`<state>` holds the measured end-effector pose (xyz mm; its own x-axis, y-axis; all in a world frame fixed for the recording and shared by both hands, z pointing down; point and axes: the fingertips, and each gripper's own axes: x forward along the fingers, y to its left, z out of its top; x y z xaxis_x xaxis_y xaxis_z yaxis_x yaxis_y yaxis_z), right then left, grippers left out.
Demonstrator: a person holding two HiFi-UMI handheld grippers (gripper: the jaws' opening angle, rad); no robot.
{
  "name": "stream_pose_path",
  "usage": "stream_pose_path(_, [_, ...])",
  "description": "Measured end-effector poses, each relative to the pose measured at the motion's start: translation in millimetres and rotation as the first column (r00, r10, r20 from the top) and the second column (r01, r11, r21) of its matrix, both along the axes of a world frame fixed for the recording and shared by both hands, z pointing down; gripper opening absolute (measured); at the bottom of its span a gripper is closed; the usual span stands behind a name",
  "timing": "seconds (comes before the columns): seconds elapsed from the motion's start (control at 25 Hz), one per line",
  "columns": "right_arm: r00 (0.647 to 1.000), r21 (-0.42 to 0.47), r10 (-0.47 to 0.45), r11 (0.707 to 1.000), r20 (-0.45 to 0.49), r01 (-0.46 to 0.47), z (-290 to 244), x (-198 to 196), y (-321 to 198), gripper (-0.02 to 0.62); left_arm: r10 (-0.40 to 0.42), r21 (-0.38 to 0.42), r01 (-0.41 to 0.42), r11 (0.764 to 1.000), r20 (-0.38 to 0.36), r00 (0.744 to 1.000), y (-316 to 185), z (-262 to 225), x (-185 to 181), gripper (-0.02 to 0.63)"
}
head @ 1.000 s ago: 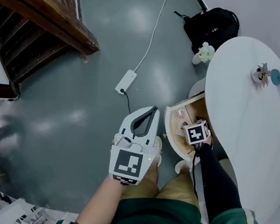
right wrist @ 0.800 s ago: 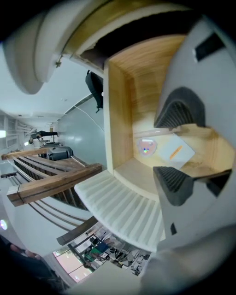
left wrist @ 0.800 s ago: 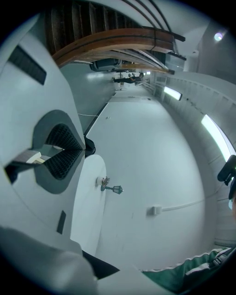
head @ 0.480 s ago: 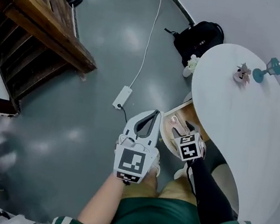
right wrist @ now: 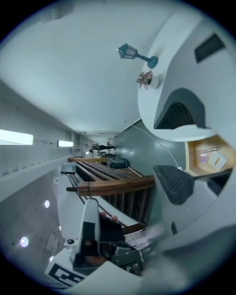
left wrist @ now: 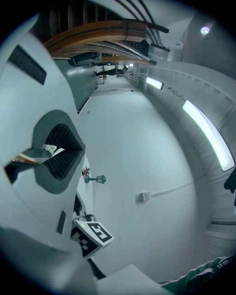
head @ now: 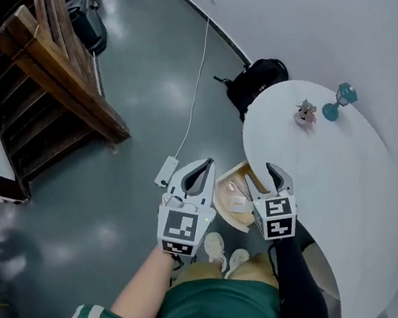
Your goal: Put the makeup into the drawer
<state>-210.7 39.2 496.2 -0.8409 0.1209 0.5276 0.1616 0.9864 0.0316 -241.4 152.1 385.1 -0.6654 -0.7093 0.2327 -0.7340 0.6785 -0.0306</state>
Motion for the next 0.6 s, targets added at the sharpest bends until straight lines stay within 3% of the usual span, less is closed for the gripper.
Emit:
stream_pose_path(0.32, [0.982,-0.021,0.034,0.999,0.186,-0.031,-92.0,41.2,-35.8,0.252,-0.014,0.003,0.013,1.0,0.062,0.998,-27.9,-42.7,26.4,0.0])
stream_pose_path(0.6, [0.936,-0.027,0.026,0.999,0.351,-0.017,-156.5,81.0,-49.7,0.252,-0.051,0.014,0.05,0.999,0.099,0.994,-31.7,-65.3,61.0,0.0])
